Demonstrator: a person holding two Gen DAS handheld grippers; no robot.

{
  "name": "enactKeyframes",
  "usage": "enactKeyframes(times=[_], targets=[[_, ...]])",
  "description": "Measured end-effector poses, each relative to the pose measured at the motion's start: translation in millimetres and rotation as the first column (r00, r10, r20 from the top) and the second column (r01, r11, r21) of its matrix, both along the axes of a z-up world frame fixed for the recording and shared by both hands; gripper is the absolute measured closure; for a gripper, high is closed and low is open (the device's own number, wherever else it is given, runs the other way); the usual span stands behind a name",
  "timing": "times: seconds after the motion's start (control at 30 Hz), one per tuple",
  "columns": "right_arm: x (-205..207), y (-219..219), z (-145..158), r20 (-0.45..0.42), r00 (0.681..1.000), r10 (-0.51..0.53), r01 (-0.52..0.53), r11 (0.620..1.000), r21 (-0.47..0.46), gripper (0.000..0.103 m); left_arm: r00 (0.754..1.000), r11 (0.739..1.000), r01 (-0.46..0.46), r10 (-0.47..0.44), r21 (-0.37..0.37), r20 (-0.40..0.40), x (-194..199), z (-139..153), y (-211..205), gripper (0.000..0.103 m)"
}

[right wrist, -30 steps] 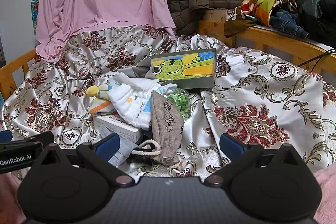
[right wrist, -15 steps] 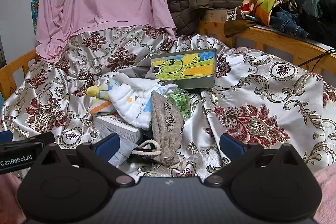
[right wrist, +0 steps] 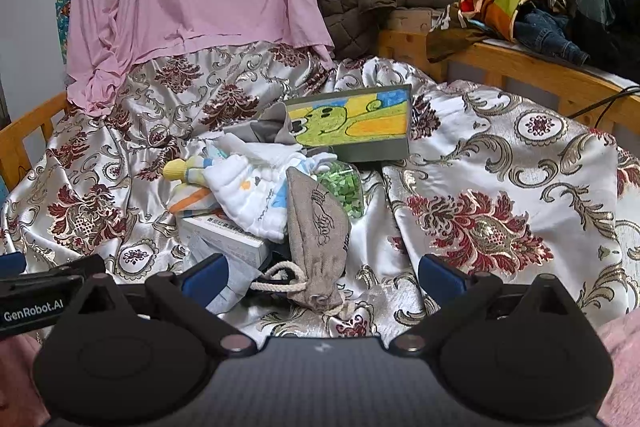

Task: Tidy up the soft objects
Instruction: 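Grasp the beige drawstring pouch with the right gripper while the left gripper grasps the grey mask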

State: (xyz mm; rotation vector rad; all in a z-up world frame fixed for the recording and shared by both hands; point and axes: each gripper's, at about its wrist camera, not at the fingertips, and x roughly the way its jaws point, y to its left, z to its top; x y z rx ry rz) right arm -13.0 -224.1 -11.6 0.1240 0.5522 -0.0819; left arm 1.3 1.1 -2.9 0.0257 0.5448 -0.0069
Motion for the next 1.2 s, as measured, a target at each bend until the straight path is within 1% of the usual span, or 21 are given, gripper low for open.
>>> enactKeyframes(times=[0.17,0.23,0.33,0.47,0.57,0.63,0.67,0.73,0.83,0.93,1.0,1.1,1.13,1.2], targets=[[11,-1,-3,-0.059,0.998,0.027,-0.027,1.000,0.001,0.000,0.999,0.999,0.019,-0.020,-0.027,-0.039,9,-5,-2,0.001],[16,-1,-3,-0.083,0.996,0.046,-0.046,0.999,-0.001,0.000,0.995,0.997,0.061,-0.064,-0.038,-0.077,17,-3,-3,0.001],[29,-6,-2,-0.121,0.990,0.070,-0.066,0.997,0.033,0.000,0.987,0.993,0.103,-0.108,-0.050,-0.116,30,-3,-4,0.001],[50,-17,-1,-0.159,0.984,0.078,-0.070,0.996,0.055,0.000,0.967,0.983,0.176,-0.184,-0.059,-0.178,48,-5,-8,0.001],[65,-25,-1,-0.182,0.979,0.094,-0.082,0.994,0.069,0.000,0.948,0.973,0.225,-0.229,-0.046,-0.220,61,-8,-14,0.001],[77,-29,-3,-0.205,0.973,0.102,-0.087,0.993,0.082,0.000,0.933,0.963,0.267,-0.266,-0.029,-0.242,70,-11,-19,0.001],[83,-32,-5,-0.219,0.970,0.109,-0.091,0.992,0.089,0.000,0.921,0.955,0.296,-0.293,-0.030,-0.257,74,-13,-22,0.001],[96,-37,-9,-0.248,0.961,0.126,-0.100,0.988,0.114,0.000,0.890,0.933,0.358,-0.353,-0.037,-0.290,82,-18,-29,0.001],[112,-42,-16,-0.276,0.950,0.148,-0.112,0.983,0.143,0.000,0.845,0.895,0.447,-0.429,-0.019,-0.319,92,-25,-42,0.001],[125,-47,-23,-0.303,0.938,0.165,-0.121,0.980,0.159,0.000,0.824,0.868,0.496,-0.465,0.017,-0.323,102,-31,-51,0.001],[133,-50,-27,-0.323,0.930,0.177,-0.123,0.976,0.182,0.000,0.809,0.857,0.515,-0.481,0.014,-0.336,111,-36,-54,0.001],[143,-53,-34,-0.348,0.916,0.197,-0.126,0.968,0.217,0.000,0.782,0.852,0.521,-0.502,-0.054,-0.370,125,-45,-56,0.001],[146,-54,-36,-0.355,0.914,0.198,-0.122,0.967,0.224,0.000,0.771,0.852,0.516,-0.508,-0.090,-0.384,131,-48,-55,0.001],[151,-55,-41,-0.371,0.907,0.202,-0.113,0.962,0.247,0.001,0.758,0.855,0.494,-0.512,-0.155,-0.406,141,-53,-53,0.001]])
